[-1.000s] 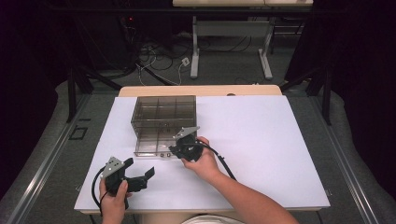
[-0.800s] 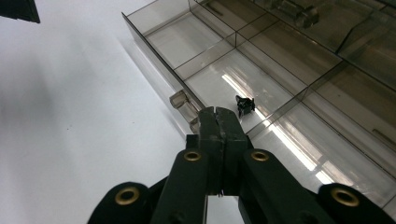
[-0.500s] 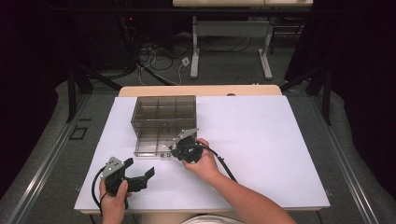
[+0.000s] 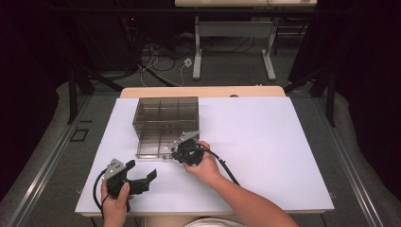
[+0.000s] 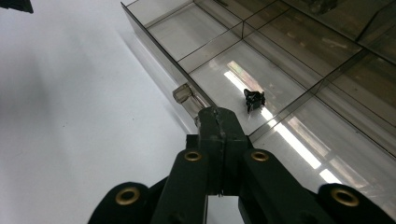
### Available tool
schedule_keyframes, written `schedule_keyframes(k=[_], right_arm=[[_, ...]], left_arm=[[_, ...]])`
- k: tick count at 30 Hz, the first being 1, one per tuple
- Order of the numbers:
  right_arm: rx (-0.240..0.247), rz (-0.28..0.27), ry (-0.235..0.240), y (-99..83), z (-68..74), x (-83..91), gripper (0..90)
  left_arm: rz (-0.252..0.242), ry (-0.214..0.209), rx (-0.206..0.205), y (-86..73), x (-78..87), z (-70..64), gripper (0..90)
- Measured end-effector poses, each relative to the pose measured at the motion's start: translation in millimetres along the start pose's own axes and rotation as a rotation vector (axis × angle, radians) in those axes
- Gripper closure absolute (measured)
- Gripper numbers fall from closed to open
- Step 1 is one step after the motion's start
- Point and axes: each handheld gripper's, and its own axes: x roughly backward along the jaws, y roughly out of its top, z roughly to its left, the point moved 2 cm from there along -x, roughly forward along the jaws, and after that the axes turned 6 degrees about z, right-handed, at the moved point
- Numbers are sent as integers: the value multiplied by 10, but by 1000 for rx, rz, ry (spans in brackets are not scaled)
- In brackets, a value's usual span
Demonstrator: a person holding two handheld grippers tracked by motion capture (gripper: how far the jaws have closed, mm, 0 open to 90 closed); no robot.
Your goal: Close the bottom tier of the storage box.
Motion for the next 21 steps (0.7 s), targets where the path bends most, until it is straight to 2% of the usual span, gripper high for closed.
schedule_keyframes(k=[4,5,10,11,14,17,18,19,20,21], right_arm=[[-3,-28,-13,14,-18,-30,900],[-10,-8,-12,16,-16,-20,900],[-9,-14,-29,46,-39,-48,900],[-12,-32,-35,54,-49,-67,900],[-25,-20,-40,75,-72,-73,900],[-35,-47,-56,94,-100,-99,900],[-39,-37,-51,96,-107,-91,900],[-50,-58,-55,100,-121,-104,900],[-55,-50,-57,102,-132,-99,900],[-53,-68,-61,106,-148,-110,900]], left_arm=[[1,1,2,-3,-2,1,8],[0,2,1,-1,1,5,8],[-1,6,2,-7,19,19,8],[0,8,1,-7,24,21,8],[0,11,2,-7,29,26,8],[-1,10,7,-8,30,25,8],[-2,9,7,-7,31,25,8],[-2,10,8,-7,31,27,8],[-3,10,9,-8,31,27,8],[-2,9,10,-8,32,29,8]])
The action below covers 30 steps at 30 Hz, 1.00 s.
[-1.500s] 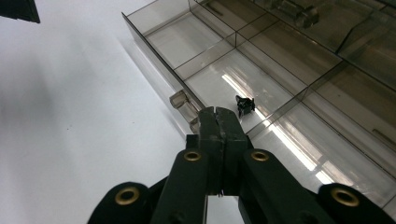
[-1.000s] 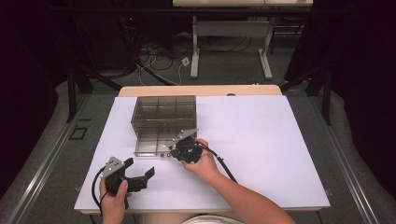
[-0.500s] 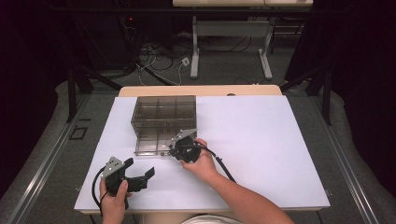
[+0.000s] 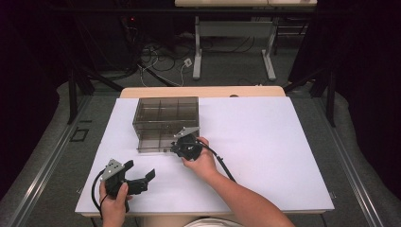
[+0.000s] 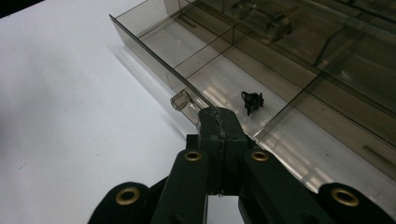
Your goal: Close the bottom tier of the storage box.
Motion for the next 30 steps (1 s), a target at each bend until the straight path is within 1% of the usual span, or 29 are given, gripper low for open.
schedule_keyframes(k=[1,3,4,6,7,8,10,11,12,13,14,15,17,18,19,20,22,25,26,27,30], right_arm=[[-10,18,-3,1,-6,10,900],[-16,-7,-13,4,-26,-14,900],[-10,9,-15,7,-41,-8,900],[-24,-9,-22,12,-49,-24,900],[-22,4,-21,16,-58,-18,900],[-22,3,-23,19,-64,-22,900],[-25,-10,-34,26,-76,-39,900],[-26,-8,-38,32,-84,-41,900],[-22,-18,-44,36,-93,-52,900],[-23,-13,-51,40,-105,-52,900],[-25,-16,-48,42,-113,-54,900],[-32,-33,-54,44,-125,-69,900],[-20,-22,-57,49,-151,-68,900],[-36,-37,-62,53,-152,-80,900],[-37,-14,-66,59,-160,-71,900],[-38,-29,-72,66,-173,-85,900],[-49,-26,-73,74,-187,-87,900],[-55,-50,-85,84,-213,-108,900],[-56,-37,-87,85,-221,-101,900],[-57,-54,-92,90,-230,-114,900],[-70,-62,-102,97,-252,-122,900]], left_arm=[[0,-1,0,1,1,1,8],[-1,0,-1,3,2,1,8],[-1,0,-1,3,2,1,8],[-1,0,0,3,2,4,8],[-1,-1,0,3,3,5,8],[-1,0,0,2,3,6,8],[0,0,0,0,1,7,8],[1,0,1,-1,2,6,8],[-1,1,0,0,3,8,8],[-1,1,1,0,6,8,8],[-3,1,1,0,10,9,8],[-5,1,2,0,11,10,8],[-4,1,8,-2,14,12,8],[-4,2,10,-3,14,15,8],[-3,1,12,-4,13,17,8],[-1,1,11,-5,13,19,8],[-1,1,10,-5,14,20,8],[-1,0,11,-5,15,26,8],[-1,0,11,-5,15,27,8],[-1,0,12,-5,15,28,8],[-2,0,11,-4,16,25,8]])
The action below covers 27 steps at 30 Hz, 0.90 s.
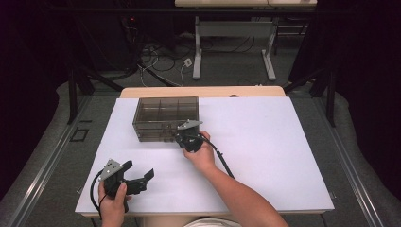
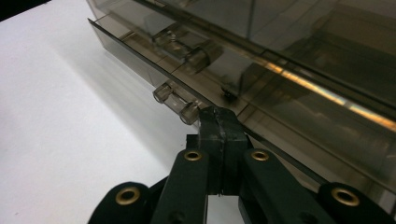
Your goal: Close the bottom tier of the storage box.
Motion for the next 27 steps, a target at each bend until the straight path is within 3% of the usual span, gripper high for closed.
schedule_keyframes(k=[3,6,14,18,23,27], right_arm=[[-8,20,-10,8,-35,16,900],[-28,-15,-19,9,-52,1,900],[27,-5,-45,4,-89,0,900],[28,-4,-48,2,-83,2,900],[33,13,-31,4,-101,30,900],[47,4,-13,-1,-93,94,851]], left_arm=[[1,0,0,-1,-5,0,8],[2,2,-3,-2,-8,1,8],[1,0,-5,2,-13,-5,8],[1,-1,-5,2,-20,-11,8],[1,0,-5,2,-18,-6,8],[3,-1,-6,2,-22,-6,8]])
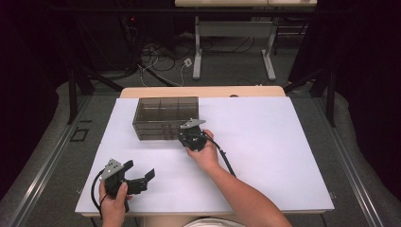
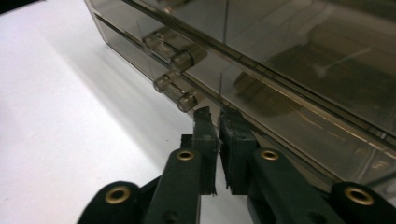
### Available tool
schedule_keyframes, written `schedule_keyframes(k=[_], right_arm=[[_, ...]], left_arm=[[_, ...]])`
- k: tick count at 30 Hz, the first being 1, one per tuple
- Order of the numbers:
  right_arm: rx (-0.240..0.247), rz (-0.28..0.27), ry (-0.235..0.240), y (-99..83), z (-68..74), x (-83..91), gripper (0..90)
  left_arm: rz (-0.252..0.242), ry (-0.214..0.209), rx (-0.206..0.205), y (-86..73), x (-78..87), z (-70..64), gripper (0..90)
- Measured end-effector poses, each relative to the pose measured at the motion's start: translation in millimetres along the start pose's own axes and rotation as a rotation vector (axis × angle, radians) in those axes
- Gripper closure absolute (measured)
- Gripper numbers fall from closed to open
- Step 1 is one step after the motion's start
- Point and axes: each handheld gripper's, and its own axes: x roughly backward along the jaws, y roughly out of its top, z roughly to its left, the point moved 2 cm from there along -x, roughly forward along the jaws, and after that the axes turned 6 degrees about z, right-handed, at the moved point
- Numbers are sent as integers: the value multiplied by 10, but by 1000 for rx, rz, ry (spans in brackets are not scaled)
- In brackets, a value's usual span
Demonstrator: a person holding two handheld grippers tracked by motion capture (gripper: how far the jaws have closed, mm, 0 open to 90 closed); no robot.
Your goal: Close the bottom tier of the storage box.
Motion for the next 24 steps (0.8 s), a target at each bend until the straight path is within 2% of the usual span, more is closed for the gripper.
schedule_keyframes(k=[4,9,11,14,17,18,22,24], right_arm=[[26,-42,2,-22,22,101,793],[28,-53,25,-63,32,237,714],[31,-81,23,-73,38,283,673],[45,-84,30,-92,36,378,601],[43,-116,33,-123,23,473,529],[40,-107,33,-136,21,514,498],[50,-130,27,-196,8,649,365],[52,-154,25,-242,-5,723,334]], left_arm=[[1,-1,-3,1,-4,-5,8],[5,-1,-5,4,-17,-15,8],[7,-1,-7,3,-22,-18,8],[7,-1,-6,1,-25,-24,8],[7,-1,-5,1,-26,-24,8],[8,-2,-5,1,-26,-24,8],[6,-1,-3,4,-25,-24,8],[6,-1,-2,5,-26,-24,8]])
